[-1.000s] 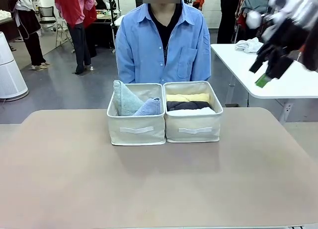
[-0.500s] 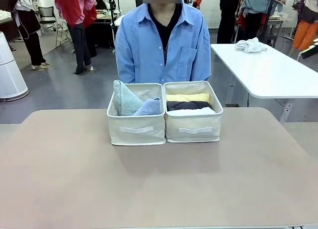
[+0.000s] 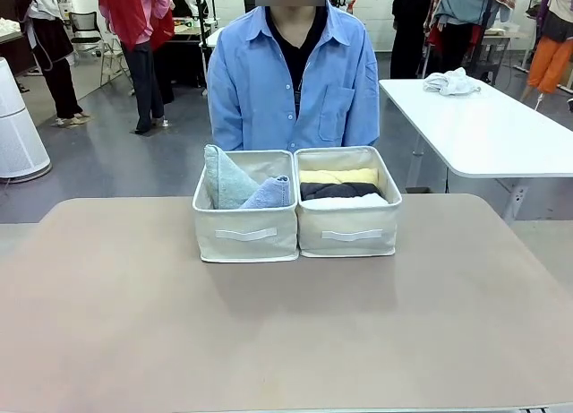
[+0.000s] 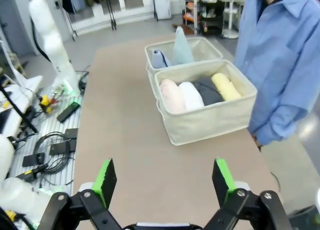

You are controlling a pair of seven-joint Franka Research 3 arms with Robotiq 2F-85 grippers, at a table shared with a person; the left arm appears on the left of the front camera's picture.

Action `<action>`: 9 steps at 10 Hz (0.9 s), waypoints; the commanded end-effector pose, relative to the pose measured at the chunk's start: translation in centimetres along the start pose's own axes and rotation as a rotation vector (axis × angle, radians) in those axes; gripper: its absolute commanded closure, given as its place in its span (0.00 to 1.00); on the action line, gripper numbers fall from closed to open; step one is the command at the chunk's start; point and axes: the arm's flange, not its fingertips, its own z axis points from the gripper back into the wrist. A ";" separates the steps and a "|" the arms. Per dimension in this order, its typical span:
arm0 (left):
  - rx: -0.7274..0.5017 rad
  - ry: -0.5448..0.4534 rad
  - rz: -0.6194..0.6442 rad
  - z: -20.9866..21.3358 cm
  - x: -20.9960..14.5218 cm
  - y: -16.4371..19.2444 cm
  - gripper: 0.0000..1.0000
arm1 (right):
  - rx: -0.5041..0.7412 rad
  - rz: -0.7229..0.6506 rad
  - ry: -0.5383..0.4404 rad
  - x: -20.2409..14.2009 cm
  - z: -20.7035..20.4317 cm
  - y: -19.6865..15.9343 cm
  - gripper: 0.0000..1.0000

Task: Sort the towels based on their folding style.
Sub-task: Pick up another triangle-folded towel from the table and place it in the left Fabric basket.

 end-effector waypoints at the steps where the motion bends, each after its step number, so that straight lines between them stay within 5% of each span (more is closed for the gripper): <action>1: -0.003 -0.006 -0.006 0.0 0.1 -0.2 0.00 | -0.014 -0.018 0.014 -0.5 -0.5 0.1 0.00; 9: -0.003 -0.006 -0.006 0.0 0.1 -0.2 0.00 | -0.014 -0.018 0.014 -0.5 -0.5 0.1 0.00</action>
